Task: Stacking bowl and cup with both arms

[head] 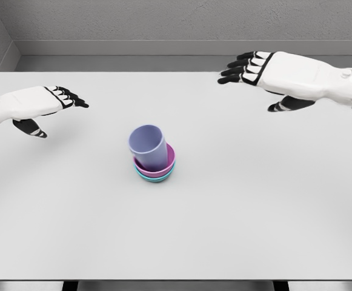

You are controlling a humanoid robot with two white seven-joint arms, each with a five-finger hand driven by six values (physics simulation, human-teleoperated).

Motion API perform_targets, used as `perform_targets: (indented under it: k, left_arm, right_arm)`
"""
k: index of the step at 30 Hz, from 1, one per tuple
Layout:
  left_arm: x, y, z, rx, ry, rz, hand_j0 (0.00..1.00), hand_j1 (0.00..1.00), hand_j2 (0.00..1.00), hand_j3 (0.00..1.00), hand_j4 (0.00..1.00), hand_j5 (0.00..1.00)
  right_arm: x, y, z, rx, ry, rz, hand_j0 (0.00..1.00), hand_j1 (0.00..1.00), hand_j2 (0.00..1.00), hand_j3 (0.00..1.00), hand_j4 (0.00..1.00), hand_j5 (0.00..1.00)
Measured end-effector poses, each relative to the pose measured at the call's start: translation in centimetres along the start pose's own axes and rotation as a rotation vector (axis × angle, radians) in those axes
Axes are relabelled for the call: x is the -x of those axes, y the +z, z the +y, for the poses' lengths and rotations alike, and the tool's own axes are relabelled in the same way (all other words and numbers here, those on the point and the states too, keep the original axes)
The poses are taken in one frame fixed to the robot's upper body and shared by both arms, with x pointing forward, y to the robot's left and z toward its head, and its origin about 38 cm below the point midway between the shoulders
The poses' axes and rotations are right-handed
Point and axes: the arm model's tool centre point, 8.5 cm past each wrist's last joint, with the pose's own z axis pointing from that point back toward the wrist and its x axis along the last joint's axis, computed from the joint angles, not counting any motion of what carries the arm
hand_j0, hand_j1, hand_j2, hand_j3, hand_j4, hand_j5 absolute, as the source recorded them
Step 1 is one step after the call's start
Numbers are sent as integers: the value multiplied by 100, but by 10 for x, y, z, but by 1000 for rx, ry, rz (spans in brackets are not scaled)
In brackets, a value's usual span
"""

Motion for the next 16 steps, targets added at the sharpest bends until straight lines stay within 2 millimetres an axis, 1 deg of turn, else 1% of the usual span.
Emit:
perform_targets:
  k: [1, 2, 3, 5, 9, 16]
  left_arm:
    - [0, 0, 0, 1, 0, 1, 100, 100, 100, 100, 100, 100]
    - [0, 0, 0, 1, 0, 1, 100, 100, 100, 100, 100, 100]
    - [1, 1, 0, 1, 0, 2, 100, 100, 100, 100, 100, 100]
    - [1, 1, 0, 1, 1, 1, 100, 100, 100, 100, 100, 100]
    - [1, 1, 0, 1, 2, 1, 100, 100, 100, 100, 100, 100]
    - [-1, 0, 3, -5, -6, -5, 100, 100, 100, 100, 100, 100]
  right_arm:
    - [7, 8, -2, 3, -6, 27, 100, 100, 100, 100, 100, 100]
    - [12, 15, 5, -5, -27, 46, 100, 100, 100, 100, 100, 100]
    - [14, 19, 20, -24, -60, 58, 100, 100, 100, 100, 100, 100]
    - [17, 24, 21, -26, -70, 73, 100, 100, 100, 100, 100, 100]
    - [20, 27, 21, -25, -74, 82, 100, 100, 100, 100, 100, 100]
    - [18, 23, 24, -30, -79, 71, 100, 100, 100, 100, 100, 100]
